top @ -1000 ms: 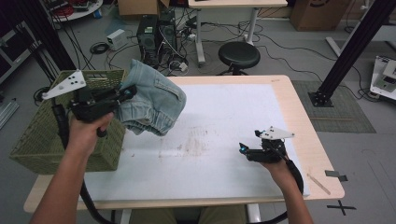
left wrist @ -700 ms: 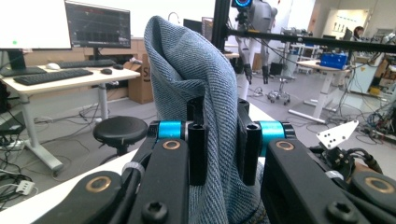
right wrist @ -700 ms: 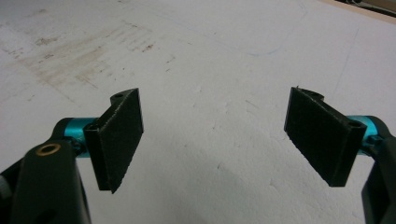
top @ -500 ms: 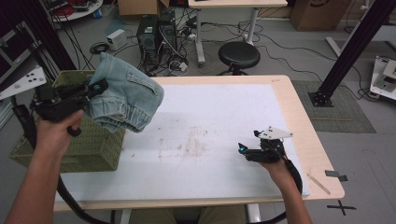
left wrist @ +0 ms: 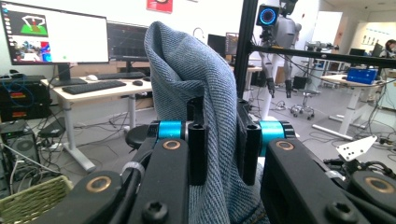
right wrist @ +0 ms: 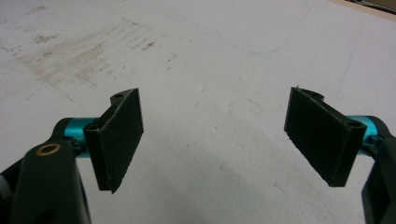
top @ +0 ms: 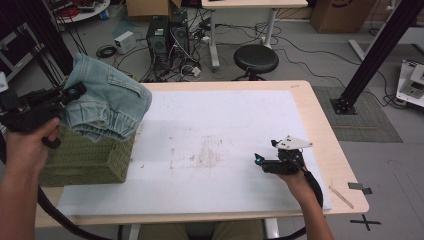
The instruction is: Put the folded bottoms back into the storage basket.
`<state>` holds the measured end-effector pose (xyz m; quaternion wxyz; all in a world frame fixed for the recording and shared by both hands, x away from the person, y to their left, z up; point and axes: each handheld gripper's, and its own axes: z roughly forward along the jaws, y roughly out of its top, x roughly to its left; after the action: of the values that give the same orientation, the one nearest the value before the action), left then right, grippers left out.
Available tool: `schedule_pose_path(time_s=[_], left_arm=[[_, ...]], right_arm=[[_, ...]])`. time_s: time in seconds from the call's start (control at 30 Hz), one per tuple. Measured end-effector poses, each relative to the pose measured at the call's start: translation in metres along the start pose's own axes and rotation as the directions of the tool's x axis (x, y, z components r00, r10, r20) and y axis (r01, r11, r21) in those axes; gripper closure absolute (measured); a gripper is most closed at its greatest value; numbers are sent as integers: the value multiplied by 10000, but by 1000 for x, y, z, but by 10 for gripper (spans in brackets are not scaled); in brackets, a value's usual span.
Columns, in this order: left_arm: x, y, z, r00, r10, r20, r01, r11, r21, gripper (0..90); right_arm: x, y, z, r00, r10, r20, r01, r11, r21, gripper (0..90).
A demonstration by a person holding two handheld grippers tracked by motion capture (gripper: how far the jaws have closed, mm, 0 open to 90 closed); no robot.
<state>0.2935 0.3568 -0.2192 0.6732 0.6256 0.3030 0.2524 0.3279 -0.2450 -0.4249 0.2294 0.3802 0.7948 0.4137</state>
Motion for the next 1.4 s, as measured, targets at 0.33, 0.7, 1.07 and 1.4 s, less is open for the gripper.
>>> schedule_pose_path(time_s=[0.33,0.7,1.07,1.4], left_arm=[[17,-3,-26,9974,-474,-534,457,9984,-320,792],[84,-60,-57,8360,-2077,-5078,2365,9716,-82,553],[70,-60,-41,8869,-1758,-4272,1899,9818,-97,302],[56,-66,-19,9220,-1319,-3640,1471,9890,141,236]], right_arm=[[1,1,0,10000,19,-49,-19,10000,-94,204],[2,1,-3,10000,-83,-35,83,9999,-101,204],[3,2,-2,9999,-121,-38,120,9999,-119,204],[3,2,-3,9999,-161,-25,161,9998,-113,204]])
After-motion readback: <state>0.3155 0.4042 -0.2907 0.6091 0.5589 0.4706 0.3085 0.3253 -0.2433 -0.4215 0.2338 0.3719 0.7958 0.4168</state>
